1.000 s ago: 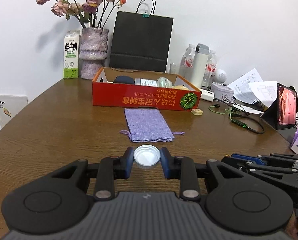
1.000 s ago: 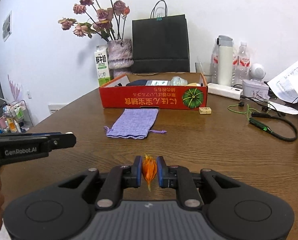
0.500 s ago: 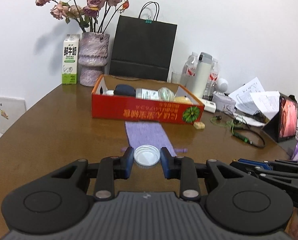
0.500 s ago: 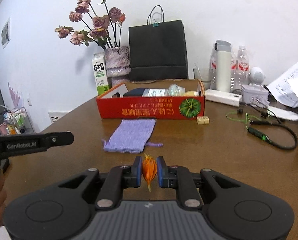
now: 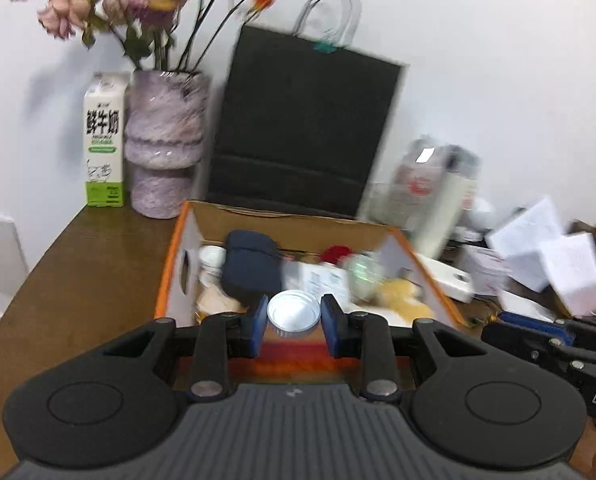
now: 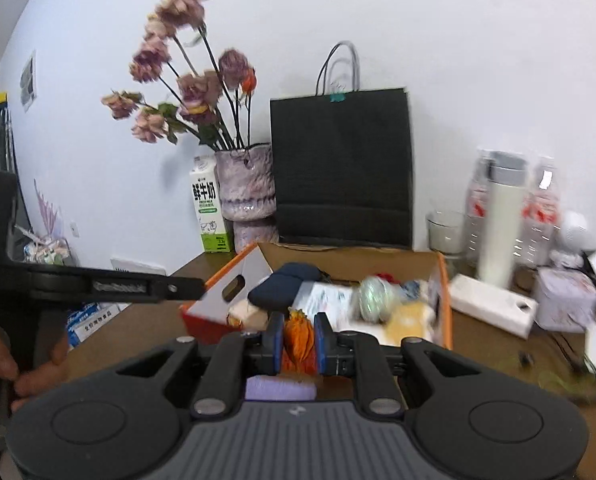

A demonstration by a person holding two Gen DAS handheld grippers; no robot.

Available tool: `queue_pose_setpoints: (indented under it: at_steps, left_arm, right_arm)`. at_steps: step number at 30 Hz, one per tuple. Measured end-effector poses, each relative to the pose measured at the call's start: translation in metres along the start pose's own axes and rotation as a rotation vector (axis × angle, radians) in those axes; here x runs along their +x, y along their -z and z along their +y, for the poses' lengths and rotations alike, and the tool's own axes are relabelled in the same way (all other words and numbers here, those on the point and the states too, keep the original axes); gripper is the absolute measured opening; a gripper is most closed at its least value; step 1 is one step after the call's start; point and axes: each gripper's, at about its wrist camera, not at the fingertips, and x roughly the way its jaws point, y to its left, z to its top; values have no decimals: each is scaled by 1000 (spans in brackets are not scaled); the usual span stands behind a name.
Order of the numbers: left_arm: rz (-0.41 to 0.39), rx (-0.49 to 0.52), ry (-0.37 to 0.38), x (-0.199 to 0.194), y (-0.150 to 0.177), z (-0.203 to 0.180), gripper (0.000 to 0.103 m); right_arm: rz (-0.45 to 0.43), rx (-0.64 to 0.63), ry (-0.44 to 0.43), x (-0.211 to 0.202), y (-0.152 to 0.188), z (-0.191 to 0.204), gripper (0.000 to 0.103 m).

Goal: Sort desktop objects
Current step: 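Carry the cap and orange toy into the box and open both tools, then withdraw both tools from the box back over the table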

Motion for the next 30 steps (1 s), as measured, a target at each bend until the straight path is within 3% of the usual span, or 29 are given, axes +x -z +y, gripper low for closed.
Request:
queue_pose_setpoints:
  at_steps: [4, 8, 13, 14, 17, 18, 20, 22, 24, 30]
  left_arm:
    - [130, 32, -8, 65, -17, 6, 29]
    - [240, 35, -91, 110, -18, 13, 29]
    - [335, 55, -131, 137, -14, 13, 30]
    - [345, 51, -123, 139, -15, 14, 37]
    - [316, 50, -122, 132, -19, 16, 42]
    - [308, 43, -121, 129, -22, 18, 51]
    - [278, 28, -130, 119, -29, 22, 62]
    - [242, 17, -153, 110, -35, 25, 73]
    - [224, 17, -173, 101, -39, 24, 89]
    - [126, 23, -218, 54, -17, 19, 100]
  right_arm:
    - [159, 65, -32, 85, -25, -17, 15]
    - [355, 146, -16, 158, -29, -32, 15]
    - [486, 190, 21, 204, -16, -37, 19]
    - [503, 192, 30, 209, -15, -36, 19]
    - [493, 208, 23, 208, -18, -35, 22]
    - [477, 208, 23, 202, -21, -35, 24]
    - [439, 204, 24, 189, -30, -37, 33]
    - [396, 202, 36, 178, -39, -40, 52]
    - [362, 166, 78, 166, -42, -37, 60]
    - [205, 54, 147, 107, -20, -24, 72]
